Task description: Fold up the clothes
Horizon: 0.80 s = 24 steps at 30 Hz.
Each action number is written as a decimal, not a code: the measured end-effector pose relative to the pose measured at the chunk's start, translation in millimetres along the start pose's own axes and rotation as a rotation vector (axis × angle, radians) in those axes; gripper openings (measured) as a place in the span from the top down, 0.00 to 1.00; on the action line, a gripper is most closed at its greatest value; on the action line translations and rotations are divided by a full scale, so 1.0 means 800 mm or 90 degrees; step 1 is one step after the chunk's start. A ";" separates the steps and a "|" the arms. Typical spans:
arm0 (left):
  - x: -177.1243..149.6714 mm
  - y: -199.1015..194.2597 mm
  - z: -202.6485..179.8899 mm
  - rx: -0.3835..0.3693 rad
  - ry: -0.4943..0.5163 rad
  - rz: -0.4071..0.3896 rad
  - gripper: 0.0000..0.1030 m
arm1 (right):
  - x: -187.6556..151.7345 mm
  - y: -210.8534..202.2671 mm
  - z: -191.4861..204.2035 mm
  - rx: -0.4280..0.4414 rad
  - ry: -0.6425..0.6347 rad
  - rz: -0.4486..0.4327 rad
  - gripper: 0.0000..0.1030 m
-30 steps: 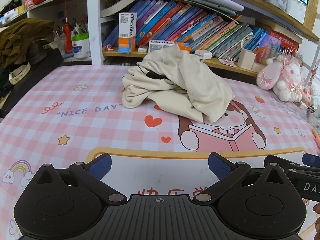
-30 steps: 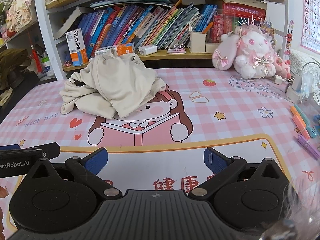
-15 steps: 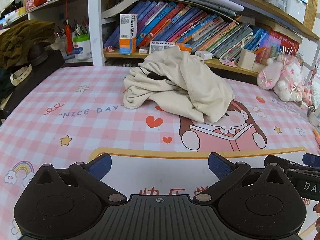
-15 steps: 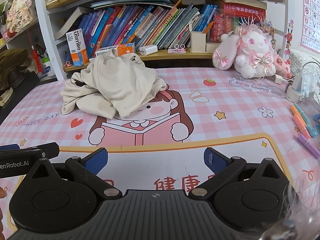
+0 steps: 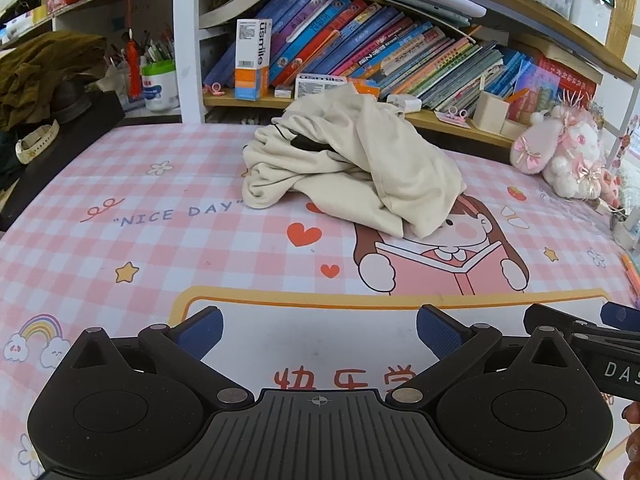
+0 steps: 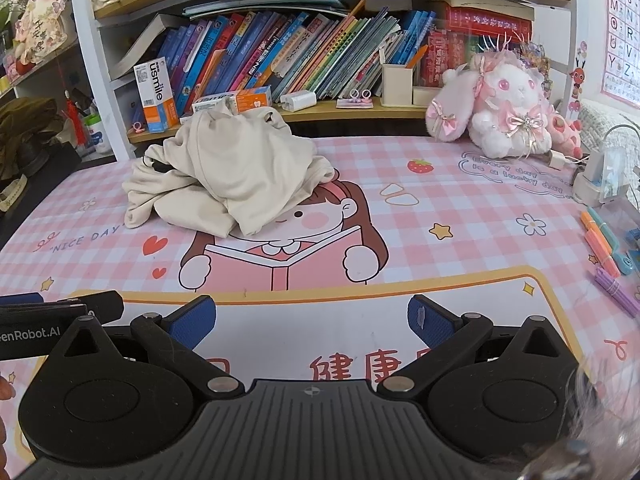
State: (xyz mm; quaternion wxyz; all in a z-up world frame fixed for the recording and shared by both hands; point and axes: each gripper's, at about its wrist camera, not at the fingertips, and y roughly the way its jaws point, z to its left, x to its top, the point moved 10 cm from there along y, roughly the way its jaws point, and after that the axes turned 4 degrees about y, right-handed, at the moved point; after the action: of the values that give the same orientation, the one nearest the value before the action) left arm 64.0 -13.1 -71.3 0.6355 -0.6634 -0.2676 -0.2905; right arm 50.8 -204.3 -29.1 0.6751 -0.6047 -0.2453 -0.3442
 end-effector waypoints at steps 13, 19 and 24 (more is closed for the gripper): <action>0.006 0.007 -0.001 0.000 0.001 0.022 0.00 | -0.003 0.008 0.001 0.001 -0.001 0.014 0.00; 0.006 0.011 -0.001 -0.001 -0.001 0.030 0.00 | -0.003 0.012 0.000 0.000 0.002 0.017 0.00; 0.009 0.013 -0.002 -0.009 -0.001 0.030 0.00 | -0.003 0.013 0.000 0.000 0.004 0.019 0.00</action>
State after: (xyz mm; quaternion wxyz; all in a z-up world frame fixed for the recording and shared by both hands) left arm 76.1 -15.6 -73.3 0.6372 -0.6745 -0.2501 -0.2766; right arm 57.5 -203.8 -37.7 0.6805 -0.6075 -0.2345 -0.3361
